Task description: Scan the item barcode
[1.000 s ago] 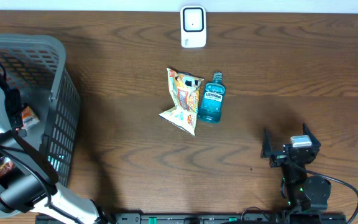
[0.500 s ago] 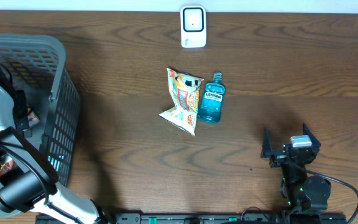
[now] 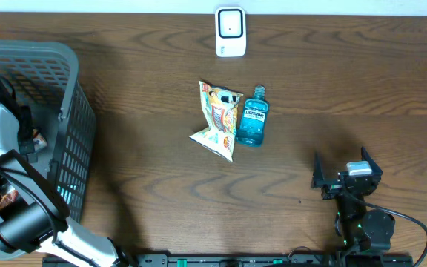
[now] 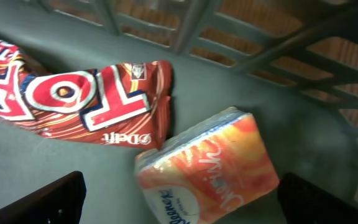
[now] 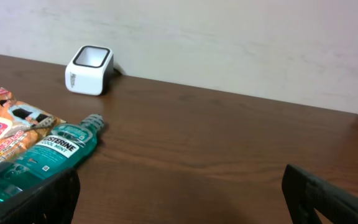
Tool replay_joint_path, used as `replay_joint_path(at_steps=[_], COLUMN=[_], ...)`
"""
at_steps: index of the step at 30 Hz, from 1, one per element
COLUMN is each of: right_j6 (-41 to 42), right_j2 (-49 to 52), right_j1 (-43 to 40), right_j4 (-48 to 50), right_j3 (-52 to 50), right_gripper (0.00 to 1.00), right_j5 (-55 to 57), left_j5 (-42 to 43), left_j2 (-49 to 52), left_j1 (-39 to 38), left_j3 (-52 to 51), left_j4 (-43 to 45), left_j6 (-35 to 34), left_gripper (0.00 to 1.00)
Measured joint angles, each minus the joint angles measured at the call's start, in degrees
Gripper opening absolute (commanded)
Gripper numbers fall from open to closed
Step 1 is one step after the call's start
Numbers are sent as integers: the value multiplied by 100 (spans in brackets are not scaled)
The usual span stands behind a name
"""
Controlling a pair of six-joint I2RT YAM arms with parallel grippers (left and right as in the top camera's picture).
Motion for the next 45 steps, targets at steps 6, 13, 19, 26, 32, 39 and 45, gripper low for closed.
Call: replay_joint_path(at_steps=[6,13,19,26,32,39,45], right_j6=[0,0,0,0,0,0,0], right_j2=[0,0,0,0,0,0,0], right_j1=[0,2,0,0,0,0,2], right_j4=[2,2,0,2,0,2,0], right_j3=[0,0,2,0,0,0,0], right_gripper=[99,99,99,99,99,99,99], right_j5=[0,0,0,0,0,0,2], left_j5=[0,13,-7,35,157,219,1423], left_j2=[98,448,446,339,-697,-2994,-4505], left_j1=[0,-2,-7,-7,-7,-7,-39], left_j3=[-11,-22,48,33,-57,-42,-37], left_j4=[31,133,2,-146,-210,197,772], left_j6=[59,98,203,599,723,719,719], left_gripper=[99,41,7,7,7,7,7])
